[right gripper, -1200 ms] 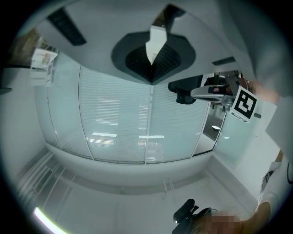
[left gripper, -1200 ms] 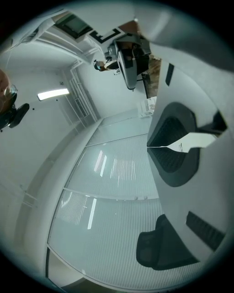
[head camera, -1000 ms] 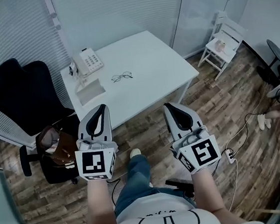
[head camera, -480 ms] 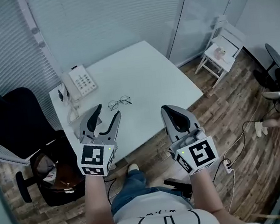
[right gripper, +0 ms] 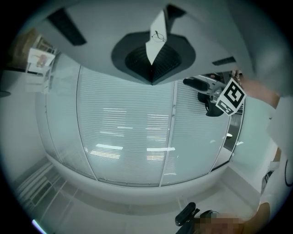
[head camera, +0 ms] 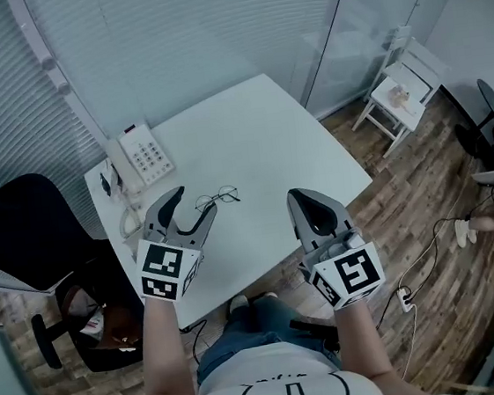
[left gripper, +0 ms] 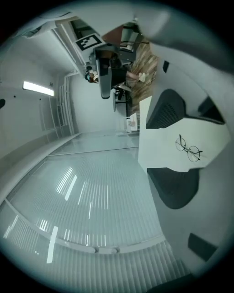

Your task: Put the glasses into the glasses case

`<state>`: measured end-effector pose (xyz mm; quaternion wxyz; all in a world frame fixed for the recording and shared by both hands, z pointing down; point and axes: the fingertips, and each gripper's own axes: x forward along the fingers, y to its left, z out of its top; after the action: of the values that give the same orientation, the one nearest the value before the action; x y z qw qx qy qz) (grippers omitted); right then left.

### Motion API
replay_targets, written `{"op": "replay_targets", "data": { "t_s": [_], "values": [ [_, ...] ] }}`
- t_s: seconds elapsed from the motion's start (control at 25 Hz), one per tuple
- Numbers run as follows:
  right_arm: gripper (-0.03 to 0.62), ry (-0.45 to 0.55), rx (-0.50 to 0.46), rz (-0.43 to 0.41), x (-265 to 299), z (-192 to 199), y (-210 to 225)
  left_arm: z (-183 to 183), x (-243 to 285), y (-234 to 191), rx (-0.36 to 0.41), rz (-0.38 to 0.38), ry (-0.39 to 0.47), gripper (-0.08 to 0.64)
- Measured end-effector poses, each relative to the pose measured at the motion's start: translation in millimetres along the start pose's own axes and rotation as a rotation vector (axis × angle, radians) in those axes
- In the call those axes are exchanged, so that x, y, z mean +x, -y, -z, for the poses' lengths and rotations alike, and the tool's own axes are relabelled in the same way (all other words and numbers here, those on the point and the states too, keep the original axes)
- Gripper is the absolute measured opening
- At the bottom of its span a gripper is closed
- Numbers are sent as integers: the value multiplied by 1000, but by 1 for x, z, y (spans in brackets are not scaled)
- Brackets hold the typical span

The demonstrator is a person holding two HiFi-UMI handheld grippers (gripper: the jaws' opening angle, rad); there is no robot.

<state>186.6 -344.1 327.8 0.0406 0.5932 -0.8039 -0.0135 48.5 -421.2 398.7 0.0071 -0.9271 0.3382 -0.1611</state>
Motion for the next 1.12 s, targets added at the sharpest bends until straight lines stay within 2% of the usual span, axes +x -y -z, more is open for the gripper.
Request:
{"op": "replay_targets", "data": {
  "t_s": [0.12, 0.24, 0.64, 0.88, 0.96, 1.04, 1.12],
  "values": [
    [11, -23, 47, -10, 6, 18, 14, 19, 29, 5, 25, 71, -82, 270],
    [11, -65, 64, -28, 11, 37, 26, 36, 56, 9, 18, 133, -140, 239],
    [11, -203, 134, -56, 13, 101, 41, 136, 125, 4, 86, 295, -518, 209],
    [11, -266, 148, -71, 15, 129, 41, 169, 145, 3, 78, 358, -625, 186],
    [11, -273, 147, -71, 16, 132, 43, 175, 148, 2, 90, 352, -646, 136],
    [11, -275, 136, -73, 19, 131, 43, 179, 151, 0, 115, 335, -654, 29],
    [11, -275, 124, -72, 20, 130, 44, 179, 151, 1, 128, 342, -655, 26]
  ]
}}
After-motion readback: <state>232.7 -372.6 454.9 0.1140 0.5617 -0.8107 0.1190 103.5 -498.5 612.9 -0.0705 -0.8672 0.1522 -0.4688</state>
